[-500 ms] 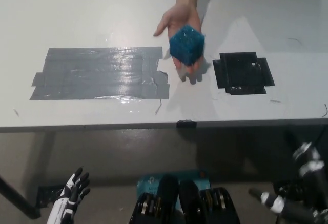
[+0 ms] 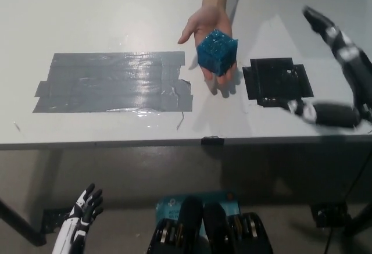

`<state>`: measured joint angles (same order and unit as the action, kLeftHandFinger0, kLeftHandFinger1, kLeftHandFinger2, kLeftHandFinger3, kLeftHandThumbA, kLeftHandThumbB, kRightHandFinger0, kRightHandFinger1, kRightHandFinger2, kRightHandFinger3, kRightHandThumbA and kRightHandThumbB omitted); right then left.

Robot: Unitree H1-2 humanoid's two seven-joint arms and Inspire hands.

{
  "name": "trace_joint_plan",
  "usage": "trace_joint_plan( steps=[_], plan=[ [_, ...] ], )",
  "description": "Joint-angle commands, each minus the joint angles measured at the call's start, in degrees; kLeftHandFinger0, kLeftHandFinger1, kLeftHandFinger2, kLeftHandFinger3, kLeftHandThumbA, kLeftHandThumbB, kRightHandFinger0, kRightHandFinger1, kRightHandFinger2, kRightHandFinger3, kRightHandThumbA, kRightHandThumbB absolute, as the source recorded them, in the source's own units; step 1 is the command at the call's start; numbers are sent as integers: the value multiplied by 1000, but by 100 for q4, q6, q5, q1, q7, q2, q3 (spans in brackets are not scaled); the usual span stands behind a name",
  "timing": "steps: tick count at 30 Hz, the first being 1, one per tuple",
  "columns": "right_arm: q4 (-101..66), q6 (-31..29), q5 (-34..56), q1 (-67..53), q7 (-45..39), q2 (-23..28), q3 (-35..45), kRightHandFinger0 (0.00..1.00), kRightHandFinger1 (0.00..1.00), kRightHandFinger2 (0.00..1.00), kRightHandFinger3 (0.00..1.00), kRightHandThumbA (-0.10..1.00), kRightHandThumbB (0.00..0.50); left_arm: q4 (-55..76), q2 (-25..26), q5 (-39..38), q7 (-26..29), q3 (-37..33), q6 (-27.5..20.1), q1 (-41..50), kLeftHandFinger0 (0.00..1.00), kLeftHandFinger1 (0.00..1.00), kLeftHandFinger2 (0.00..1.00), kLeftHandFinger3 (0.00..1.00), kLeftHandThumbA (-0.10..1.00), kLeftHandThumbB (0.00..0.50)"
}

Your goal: A person hands a rubik's cube to the robot and rhe robot picks it up with its right hand and places it on the black spot on the desk infron tof it

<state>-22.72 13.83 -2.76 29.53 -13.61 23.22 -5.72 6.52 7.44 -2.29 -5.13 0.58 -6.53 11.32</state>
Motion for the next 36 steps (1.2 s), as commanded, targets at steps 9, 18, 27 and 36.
trace_joint_plan(
  steps=[9,18,27,36],
  plan=[
    [3478,1310,-389,3039,-1286,42,-1090,1000,1000,1000,1000,919,434,205,64,202,-73,-119,-252,-52,1000,1000,1000,1000,888,311],
    [4962,1290,-563,3652,-1076,-433,-1296,1000,1000,1000,1000,944,437,197,55,387,-42,-197,-298,83,1000,1000,1000,1000,863,326],
    [5771,1131,-620,3850,-1130,-600,-1398,1000,1000,1000,1000,982,428,177,65,612,-17,-321,-393,197,1000,1000,1000,1000,898,384],
    [6016,1201,-904,4032,-1228,-622,-1623,1000,1000,1000,1000,1000,477,147,100,716,4,-332,-466,95,1000,1000,1000,1000,851,354]
  ],
)
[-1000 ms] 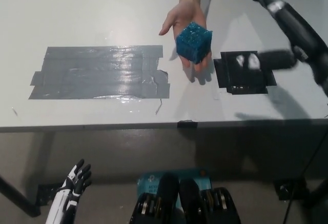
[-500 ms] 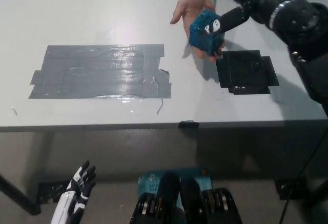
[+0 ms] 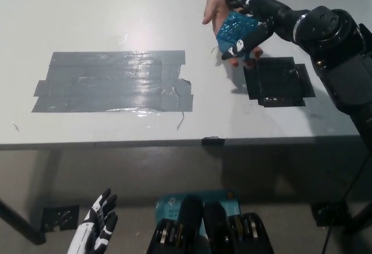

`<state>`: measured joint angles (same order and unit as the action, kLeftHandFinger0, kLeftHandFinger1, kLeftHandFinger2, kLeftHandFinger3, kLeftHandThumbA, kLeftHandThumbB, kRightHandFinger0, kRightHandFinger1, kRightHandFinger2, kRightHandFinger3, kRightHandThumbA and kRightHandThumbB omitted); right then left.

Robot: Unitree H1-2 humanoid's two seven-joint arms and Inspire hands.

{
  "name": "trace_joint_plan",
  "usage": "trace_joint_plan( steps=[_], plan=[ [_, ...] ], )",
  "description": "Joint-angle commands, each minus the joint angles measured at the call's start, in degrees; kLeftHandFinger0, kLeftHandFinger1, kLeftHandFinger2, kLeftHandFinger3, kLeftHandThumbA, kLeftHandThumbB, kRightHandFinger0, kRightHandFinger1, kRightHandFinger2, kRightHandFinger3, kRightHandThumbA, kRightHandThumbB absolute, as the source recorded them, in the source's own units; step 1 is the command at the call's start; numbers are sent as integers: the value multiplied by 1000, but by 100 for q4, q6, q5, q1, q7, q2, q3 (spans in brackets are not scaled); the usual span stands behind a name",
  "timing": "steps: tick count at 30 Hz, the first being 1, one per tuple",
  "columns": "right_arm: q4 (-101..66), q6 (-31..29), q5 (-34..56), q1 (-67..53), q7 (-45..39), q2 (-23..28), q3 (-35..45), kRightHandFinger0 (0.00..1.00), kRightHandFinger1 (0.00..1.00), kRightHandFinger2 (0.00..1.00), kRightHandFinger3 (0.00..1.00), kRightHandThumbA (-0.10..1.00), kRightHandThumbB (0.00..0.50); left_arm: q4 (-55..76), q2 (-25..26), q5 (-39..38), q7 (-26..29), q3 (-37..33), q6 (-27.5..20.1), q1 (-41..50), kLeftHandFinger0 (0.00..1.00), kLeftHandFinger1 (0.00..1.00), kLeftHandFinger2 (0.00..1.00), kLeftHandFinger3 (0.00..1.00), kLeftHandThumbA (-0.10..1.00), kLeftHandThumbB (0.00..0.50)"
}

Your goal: A person hands a rubik's cube to the robot and rhe robot picks it up with its right hand and places it on the black spot on the desk infron tof it

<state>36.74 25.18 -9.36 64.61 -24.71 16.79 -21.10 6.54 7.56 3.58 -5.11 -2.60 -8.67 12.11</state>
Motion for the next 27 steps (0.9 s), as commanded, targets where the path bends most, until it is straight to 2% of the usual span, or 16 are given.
trace_joint_plan(
  steps=[1,3,6,7,8,9,10,12,13,15,17,19,20,24,26,27],
  plan=[
    [107,46,-269,539,-136,29,-102,1000,1000,1000,1000,1000,468,169,85,105,-11,-9,-179,12,1000,1000,1000,1000,849,354],
    [69,67,-340,512,-50,23,-116,1000,1000,1000,1000,993,412,200,83,49,-33,-4,-180,47,1000,1000,1000,1000,825,343],
    [56,13,-795,541,300,59,-349,996,998,1000,1000,816,370,204,89,-19,-67,-3,-178,35,1000,1000,1000,1000,809,333],
    [2,160,-907,542,354,56,-369,705,739,856,1000,566,320,225,92,-33,-78,-5,-148,37,1000,1000,1000,1000,802,328],
    [6,175,-1103,562,332,50,-395,847,987,980,1000,266,307,214,84,-54,-76,1,-166,13,1000,1000,1000,1000,791,331],
    [-104,175,-1184,523,335,68,-406,794,893,870,930,75,294,202,76,-65,-70,6,-176,3,1000,1000,1000,1000,791,336],
    [-278,175,-1262,452,314,110,-438,426,513,535,562,-93,307,197,74,-63,-64,9,-176,-3,993,1000,1000,1000,795,343],
    [-424,175,-1498,428,204,183,-613,134,266,316,455,-100,289,180,82,-78,-69,16,-180,-28,990,1000,1000,1000,797,342],
    [-488,175,-1563,398,125,197,-633,32,208,363,517,-100,282,191,93,-93,-81,16,-187,-7,983,1000,1000,1000,792,332],
    [-475,175,-1612,432,44,235,-699,81,494,862,903,-100,270,210,102,-63,-81,10,-158,-26,952,1000,1000,1000,796,326],
    [-562,175,-1665,431,-35,269,-707,72,610,963,957,-100,261,222,111,-72,-95,8,-127,-53,934,1000,1000,1000,799,326],
    [-624,175,-1735,431,-88,279,-682,150,726,1000,1000,-100,254,222,118,-92,-104,7,-129,-73,917,1000,1000,1000,802,318],
    [-637,175,-1747,422,-77,272,-655,172,733,1000,1000,-100,262,223,123,-92,-103,9,-130,-79,911,1000,1000,1000,800,312],
    [-782,175,-1787,393,46,263,-519,226,753,1000,1000,-100,182,248,113,-108,-96,5,-93,-91,860,1000,1000,1000,801,315],
    [-850,175,-1841,400,45,242,-415,239,715,1000,1000,-100,178,245,120,-93,-90,5,-107,-107,847,1000,1000,1000,803,307],
    [-808,175,-1964,485,119,175,-312,138,595,946,995,-100,176,221,121,-82,-84,5,-133,-125,833,1000,1000,1000,807,304]
  ],
)
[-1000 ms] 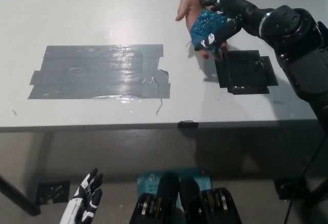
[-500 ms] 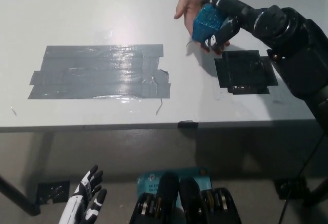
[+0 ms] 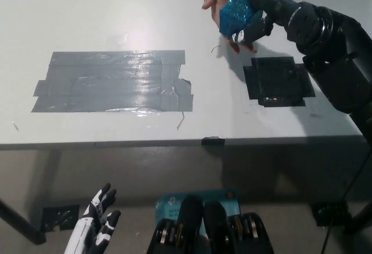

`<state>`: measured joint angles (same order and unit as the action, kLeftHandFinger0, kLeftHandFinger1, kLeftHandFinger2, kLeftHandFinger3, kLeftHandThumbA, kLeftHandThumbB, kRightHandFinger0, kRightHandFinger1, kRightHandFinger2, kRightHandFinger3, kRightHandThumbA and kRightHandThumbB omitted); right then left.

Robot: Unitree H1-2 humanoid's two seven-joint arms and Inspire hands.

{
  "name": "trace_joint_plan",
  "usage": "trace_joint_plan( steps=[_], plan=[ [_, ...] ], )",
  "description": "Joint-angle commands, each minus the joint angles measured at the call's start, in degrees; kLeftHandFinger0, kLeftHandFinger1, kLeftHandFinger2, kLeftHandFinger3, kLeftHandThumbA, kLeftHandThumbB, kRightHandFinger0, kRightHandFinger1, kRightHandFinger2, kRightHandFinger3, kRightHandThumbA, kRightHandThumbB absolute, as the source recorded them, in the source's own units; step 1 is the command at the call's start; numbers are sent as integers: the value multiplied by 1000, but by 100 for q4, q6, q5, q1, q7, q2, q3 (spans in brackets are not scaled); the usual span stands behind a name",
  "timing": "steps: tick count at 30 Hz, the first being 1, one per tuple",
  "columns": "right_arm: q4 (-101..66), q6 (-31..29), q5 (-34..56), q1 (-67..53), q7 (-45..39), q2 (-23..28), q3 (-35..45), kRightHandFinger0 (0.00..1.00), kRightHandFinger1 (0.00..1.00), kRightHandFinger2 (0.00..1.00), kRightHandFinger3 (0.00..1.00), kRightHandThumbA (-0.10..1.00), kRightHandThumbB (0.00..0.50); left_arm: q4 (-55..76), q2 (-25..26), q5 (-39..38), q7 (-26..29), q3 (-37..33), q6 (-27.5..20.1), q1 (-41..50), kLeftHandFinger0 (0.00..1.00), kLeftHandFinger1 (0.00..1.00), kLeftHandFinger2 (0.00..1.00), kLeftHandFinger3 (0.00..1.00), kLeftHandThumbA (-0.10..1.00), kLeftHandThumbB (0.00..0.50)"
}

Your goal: A person hands a rubik's cube to the robot and rhe robot picks it up with its right hand and places it on the black spot on the desk infron tof it

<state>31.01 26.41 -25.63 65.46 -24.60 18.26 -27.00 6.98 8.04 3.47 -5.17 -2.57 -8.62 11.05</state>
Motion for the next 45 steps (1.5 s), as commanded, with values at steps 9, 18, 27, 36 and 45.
trace_joint_plan(
  steps=[9,18,27,36,45],
  plan=[
    [-667,-231,-60,659,451,44,921,113,652,896,1000,-100,196,235,73,-96,-83,6,-86,-75,800,1000,1000,1000,796,307],
    [-283,-179,-104,397,453,317,1058,153,648,917,1000,-100,185,246,119,-105,-88,18,-100,-115,769,1000,1000,1000,756,295],
    [417,-426,-13,-543,792,341,1198,95,584,946,848,-100,220,288,120,-151,-111,0,-123,-66,721,1000,1000,1000,725,275],
    [1138,-730,38,-875,1004,279,1172,36,622,927,867,-100,216,212,127,-52,-77,-3,-193,-180,687,969,1000,1000,725,270],
    [663,-437,81,-673,259,497,1019,1000,1000,1000,1000,675,494,260,152,-58,-112,-18,-90,-281,676,959,1000,1000,683,277]
  ],
)
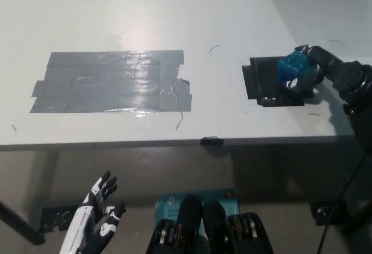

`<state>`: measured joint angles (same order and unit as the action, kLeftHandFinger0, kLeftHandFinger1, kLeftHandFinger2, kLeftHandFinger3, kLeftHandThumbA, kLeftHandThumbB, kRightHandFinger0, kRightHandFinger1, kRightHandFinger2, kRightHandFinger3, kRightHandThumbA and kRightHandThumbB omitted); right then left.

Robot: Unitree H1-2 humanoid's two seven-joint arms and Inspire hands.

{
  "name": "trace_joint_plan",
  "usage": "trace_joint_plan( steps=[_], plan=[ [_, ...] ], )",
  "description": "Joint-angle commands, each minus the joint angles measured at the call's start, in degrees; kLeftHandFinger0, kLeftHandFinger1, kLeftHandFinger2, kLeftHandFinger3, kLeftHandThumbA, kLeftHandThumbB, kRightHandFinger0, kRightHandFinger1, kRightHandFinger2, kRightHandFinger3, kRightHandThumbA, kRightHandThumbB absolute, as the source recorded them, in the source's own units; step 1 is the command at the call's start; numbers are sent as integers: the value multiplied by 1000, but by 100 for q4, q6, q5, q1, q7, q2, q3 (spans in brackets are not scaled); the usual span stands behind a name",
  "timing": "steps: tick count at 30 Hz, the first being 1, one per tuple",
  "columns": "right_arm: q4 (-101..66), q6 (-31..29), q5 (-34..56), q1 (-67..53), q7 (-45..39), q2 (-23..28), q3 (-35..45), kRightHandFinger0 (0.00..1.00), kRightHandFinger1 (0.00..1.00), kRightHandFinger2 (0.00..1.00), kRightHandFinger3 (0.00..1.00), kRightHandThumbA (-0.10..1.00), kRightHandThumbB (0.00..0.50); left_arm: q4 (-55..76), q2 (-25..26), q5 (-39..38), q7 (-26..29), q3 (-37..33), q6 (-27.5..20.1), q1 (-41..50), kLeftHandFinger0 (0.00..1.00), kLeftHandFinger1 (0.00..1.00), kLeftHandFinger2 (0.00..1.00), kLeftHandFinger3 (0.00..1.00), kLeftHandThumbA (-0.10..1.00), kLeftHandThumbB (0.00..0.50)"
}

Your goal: A person hands a rubik's cube to the robot and rhe robot picks it up with its right hand and places it on the black spot on the desk infron tof it

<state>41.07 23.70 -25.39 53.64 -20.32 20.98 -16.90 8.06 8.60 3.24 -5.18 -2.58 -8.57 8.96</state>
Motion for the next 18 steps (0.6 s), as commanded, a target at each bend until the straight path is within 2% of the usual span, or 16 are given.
trace_joint_plan(
  steps=[1,3,4,7,13,15,18],
  plan=[
    [-539,-160,53,516,-127,252,48,1000,1000,1000,1000,766,499,154,99,-42,-114,-17,-91,-78,676,960,1000,1000,684,276],
    [-896,-240,15,595,-23,303,103,1000,1000,1000,1000,888,500,158,107,-13,-108,-22,-99,-82,674,959,1000,1000,690,275],
    [-1083,-134,17,616,26,290,163,1000,1000,1000,1000,904,500,183,119,-22,-116,-18,-80,-80,676,950,1000,1000,686,269],
    [-1455,-254,325,690,41,279,480,1000,1000,1000,1000,893,472,190,131,-16,-124,-23,-63,-106,679,939,1000,1000,670,269],
    [-1720,-277,496,879,-176,347,655,1000,1000,1000,1000,915,500,186,136,-31,-149,-21,-7,-105,688,951,1000,1000,674,290],
    [-1657,-261,558,877,-175,338,705,1000,1000,1000,1000,864,499,221,151,18,-156,-25,24,-99,692,954,1000,1000,675,297],
    [-1749,-205,655,780,-178,336,788,1000,1000,1000,1000,811,468,213,152,16,-163,-34,-9,-79,696,955,1000,1000,671,302]
  ],
)
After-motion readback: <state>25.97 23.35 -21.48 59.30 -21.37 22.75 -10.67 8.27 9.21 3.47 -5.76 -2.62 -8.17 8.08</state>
